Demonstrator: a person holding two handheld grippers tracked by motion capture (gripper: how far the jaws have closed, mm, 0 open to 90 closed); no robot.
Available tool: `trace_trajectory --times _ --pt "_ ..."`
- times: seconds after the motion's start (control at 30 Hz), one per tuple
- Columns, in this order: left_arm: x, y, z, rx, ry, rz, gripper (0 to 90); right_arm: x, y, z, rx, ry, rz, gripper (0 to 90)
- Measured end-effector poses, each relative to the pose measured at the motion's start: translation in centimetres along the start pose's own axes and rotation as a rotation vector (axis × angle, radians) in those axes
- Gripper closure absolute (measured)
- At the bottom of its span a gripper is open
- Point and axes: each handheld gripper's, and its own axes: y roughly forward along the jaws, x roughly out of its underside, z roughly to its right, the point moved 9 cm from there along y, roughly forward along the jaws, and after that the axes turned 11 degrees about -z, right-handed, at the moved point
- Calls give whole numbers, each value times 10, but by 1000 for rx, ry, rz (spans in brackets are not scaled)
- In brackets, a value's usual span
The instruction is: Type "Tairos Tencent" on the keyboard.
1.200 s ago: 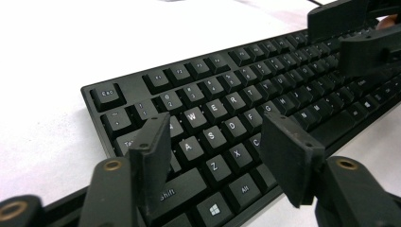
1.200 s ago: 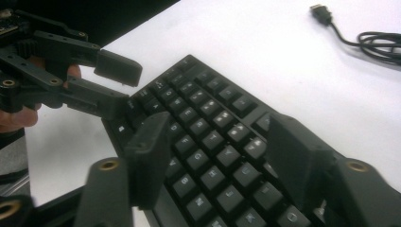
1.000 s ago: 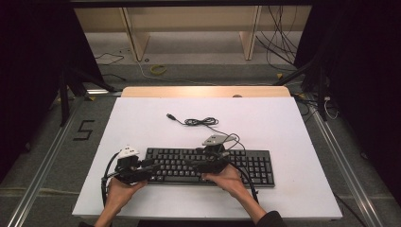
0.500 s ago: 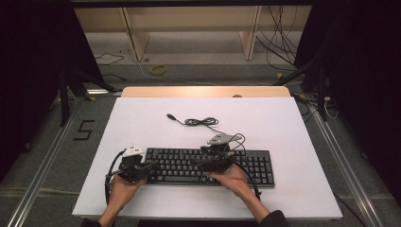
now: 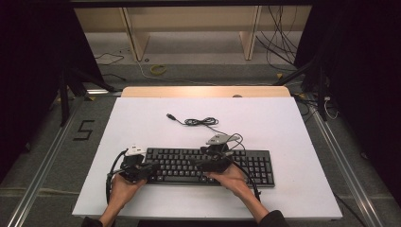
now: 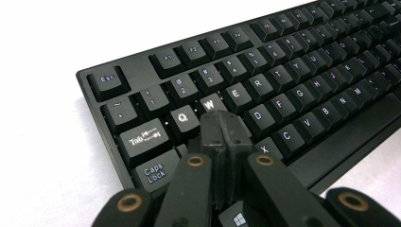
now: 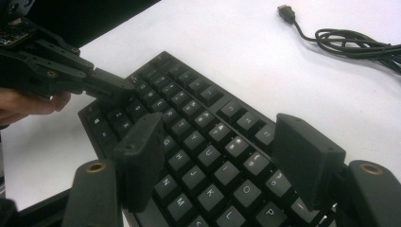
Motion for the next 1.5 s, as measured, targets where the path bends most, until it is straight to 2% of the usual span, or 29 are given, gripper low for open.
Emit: trace_trajectory --times 0.07,0.13,0.3,0.53,0.67,0.77,1.0,1.27,1.5 --pt "2 2 -1 -7 6 -16 896 0 0 0 0 1 0 359" --pt "2 2 -1 1 -5 -11 897 0 0 0 1 4 -2 364" --pt "2 2 0 -10 4 -12 897 0 0 1 7 5 -1 399" --pt "-4 -8 1 11 -14 47 857 1 1 3 15 10 -8 447" --pt "-6 -13 6 44 -15 77 779 0 0 3 15 10 -5 461" --pt "-6 -15 8 50 -11 86 735 0 -1 3 15 9 -4 471" --pt "-7 -16 12 76 -20 107 563 0 -1 3 14 10 -6 504" --pt "-9 -21 17 87 -9 152 409 1 1 3 11 6 -19 623" --pt "-9 -22 22 107 -1 164 344 3 5 1 6 -2 -34 721"
